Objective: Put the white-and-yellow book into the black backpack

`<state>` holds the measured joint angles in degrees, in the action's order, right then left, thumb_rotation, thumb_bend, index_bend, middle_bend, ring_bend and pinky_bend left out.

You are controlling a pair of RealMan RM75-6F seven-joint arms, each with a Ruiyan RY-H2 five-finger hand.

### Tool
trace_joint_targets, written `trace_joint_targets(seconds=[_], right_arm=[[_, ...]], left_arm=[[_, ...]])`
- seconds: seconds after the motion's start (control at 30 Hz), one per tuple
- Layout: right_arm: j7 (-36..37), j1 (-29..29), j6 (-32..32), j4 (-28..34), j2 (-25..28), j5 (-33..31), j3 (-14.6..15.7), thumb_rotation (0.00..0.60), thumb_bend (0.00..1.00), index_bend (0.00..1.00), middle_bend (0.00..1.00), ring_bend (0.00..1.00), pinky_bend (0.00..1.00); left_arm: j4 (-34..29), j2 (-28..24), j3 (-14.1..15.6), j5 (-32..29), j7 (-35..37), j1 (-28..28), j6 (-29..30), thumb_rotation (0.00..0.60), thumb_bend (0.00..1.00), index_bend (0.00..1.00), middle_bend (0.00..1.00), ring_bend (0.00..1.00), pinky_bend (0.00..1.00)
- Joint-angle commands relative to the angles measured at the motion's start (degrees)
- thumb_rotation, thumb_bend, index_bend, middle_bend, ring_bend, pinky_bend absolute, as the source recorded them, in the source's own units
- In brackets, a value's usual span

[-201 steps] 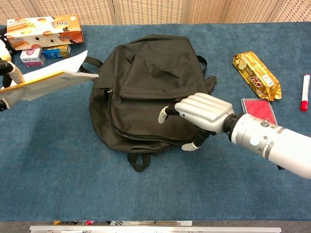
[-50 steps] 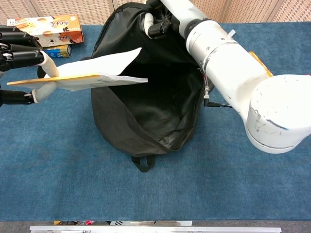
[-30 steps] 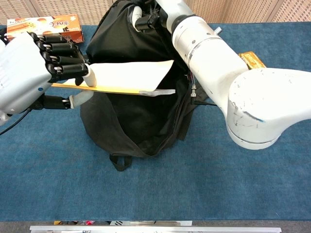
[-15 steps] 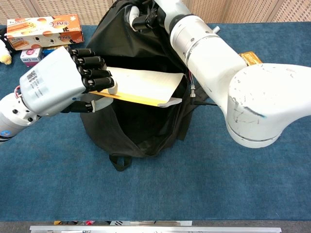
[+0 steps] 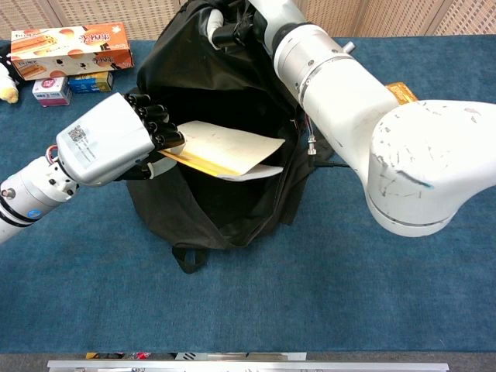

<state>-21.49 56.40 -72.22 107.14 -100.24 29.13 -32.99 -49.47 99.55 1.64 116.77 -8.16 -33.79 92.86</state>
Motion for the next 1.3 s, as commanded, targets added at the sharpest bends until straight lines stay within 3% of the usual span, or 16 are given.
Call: trace_joint_targets(seconds=[0.03, 0.2, 0.63, 0.97, 1.3], right_arm=[[0.3, 0.0, 0.1, 0.2, 0.0, -0.3, 0.0, 0.6, 0.77, 0.88, 0.68, 0.62, 0.87], [0.4, 0.3, -0.2, 0.6, -0.1, -0.4, 0.2, 0.6, 0.77, 0.88, 0.68, 0.62, 0.87], [1.2, 0.5, -1.3, 1.2, -0.4, -0.8, -0.1, 0.6, 0.77, 0.88, 0.68, 0.62, 0.87], [1.9, 0.4, -1.4, 1.8, 0.0, -1.5, -0.7, 0.6, 0.77, 0.88, 0.68, 0.62, 0.87], [2.6, 0.9, -1.4, 2.1, -0.4, -2.9, -1.3, 0.6, 0.77, 0.88, 0.68, 0.62, 0.87]], left_arm=[[0.1, -0.4, 0.6, -0.6, -1.2, 0.5, -0.1, 0.6, 0.36, 0.76, 0.68, 0.53, 0.59], [-2.3, -0.9, 0.8, -3.1, -1.9, 1.4, -1.6, 0.6, 0.36, 0.76, 0.68, 0.53, 0.59], [-17.4, -1.5, -2.2, -12.3, -8.2, 3.3, -8.2, 0.6, 0.36, 0.74, 0.68, 0.53, 0.59], [-21.2, 0.9, -4.9, -17.7, -17.2, 5.6, -9.2, 0.6, 0.36, 0.74, 0.7, 0.54, 0.6], [-21.4, 3.8, -4.9, -18.7, -23.0, 6.3, -9.9, 0.6, 0.36, 0.74, 0.71, 0.54, 0.62]])
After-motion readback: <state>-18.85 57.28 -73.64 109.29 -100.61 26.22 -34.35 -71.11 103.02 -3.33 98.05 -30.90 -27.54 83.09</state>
